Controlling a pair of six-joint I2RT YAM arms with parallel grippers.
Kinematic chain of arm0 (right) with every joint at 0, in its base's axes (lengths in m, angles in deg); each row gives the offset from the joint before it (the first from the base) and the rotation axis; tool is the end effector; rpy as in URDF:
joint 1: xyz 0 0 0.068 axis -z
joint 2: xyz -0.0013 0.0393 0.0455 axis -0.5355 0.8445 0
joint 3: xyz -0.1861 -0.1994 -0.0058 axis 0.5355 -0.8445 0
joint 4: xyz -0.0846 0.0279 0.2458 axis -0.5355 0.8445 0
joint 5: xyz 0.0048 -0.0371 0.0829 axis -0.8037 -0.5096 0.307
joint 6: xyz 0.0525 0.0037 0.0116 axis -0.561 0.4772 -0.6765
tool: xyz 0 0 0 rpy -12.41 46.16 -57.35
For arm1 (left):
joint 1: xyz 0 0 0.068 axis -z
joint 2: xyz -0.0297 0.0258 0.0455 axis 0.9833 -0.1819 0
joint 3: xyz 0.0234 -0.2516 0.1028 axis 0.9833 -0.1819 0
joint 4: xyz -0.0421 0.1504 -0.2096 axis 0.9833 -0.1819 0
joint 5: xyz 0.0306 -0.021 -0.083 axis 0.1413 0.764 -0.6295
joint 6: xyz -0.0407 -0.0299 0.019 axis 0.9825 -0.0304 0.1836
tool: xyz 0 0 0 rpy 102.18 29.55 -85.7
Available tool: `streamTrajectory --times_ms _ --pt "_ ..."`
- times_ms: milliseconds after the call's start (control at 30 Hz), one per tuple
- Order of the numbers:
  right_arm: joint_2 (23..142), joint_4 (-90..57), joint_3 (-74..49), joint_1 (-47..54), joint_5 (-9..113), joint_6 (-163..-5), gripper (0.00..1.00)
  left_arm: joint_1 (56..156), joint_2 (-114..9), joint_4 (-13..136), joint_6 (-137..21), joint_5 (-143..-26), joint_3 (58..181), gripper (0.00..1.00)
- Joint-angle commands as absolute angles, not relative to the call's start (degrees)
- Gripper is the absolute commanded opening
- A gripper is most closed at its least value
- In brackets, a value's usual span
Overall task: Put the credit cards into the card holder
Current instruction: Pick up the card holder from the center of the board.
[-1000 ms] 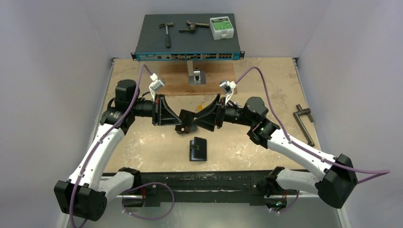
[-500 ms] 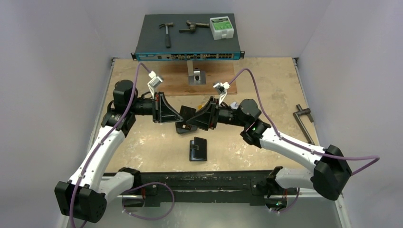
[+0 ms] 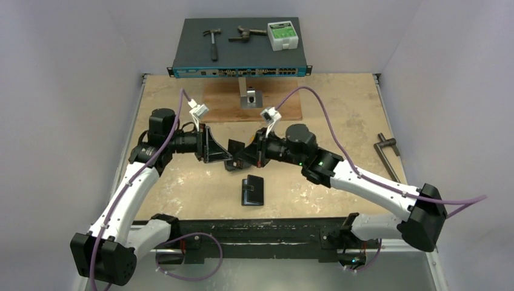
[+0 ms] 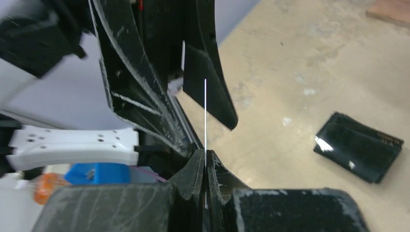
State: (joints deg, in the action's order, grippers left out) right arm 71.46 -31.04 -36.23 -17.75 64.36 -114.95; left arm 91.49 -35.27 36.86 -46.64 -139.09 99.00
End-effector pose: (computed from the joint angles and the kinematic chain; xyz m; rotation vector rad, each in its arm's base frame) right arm 0.1760 0.2296 0.3325 -0.4875 1.7947 1.4079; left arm 0.1991 -0.0746 0.3278 0.5168 2.0264 -1.4972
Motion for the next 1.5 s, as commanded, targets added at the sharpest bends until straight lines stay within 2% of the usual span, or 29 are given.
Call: streamTrajectory --times_ms 0,133,300,367,533,967,1267,1467 --pt "75.46 -4.81 -30.06 -26.55 47.08 -106.49 0.00 89.03 -33.44 26.09 -53.39 -130.42 98.83 0.53" --pt "84.05 5.32 -26.20 -36.17 36.59 -107.27 0.00 85.10 -33.11 22.79 -54.55 -129.77 98.36 0.57" --pt "98.04 20.81 -12.70 -46.12 24.39 -107.87 0.00 79.68 -36.18 20.14 -57.38 -130.72 99.05 0.59" --pt "103.98 25.17 -7.43 -49.04 20.89 -107.88 0.00 77.14 -39.63 18.45 -59.26 -131.47 99.94 0.63" --pt "110.76 30.81 -0.45 -52.61 13.90 -107.20 0.00 74.51 -41.36 16.28 -62.97 -129.94 100.71 0.64" --pt "116.77 36.09 2.49 -54.81 2.66 -106.29 0.00 73.96 -41.16 17.28 -63.59 -130.96 100.31 0.64" --pt "114.48 37.34 -0.42 -54.66 -3.58 -111.25 0.00 73.96 -42.18 17.18 -64.32 -131.25 101.47 0.64" --pt "111.48 37.69 -5.18 -51.65 -3.19 -116.20 0.00 73.94 -42.27 16.34 -64.74 -131.13 103.22 0.64"
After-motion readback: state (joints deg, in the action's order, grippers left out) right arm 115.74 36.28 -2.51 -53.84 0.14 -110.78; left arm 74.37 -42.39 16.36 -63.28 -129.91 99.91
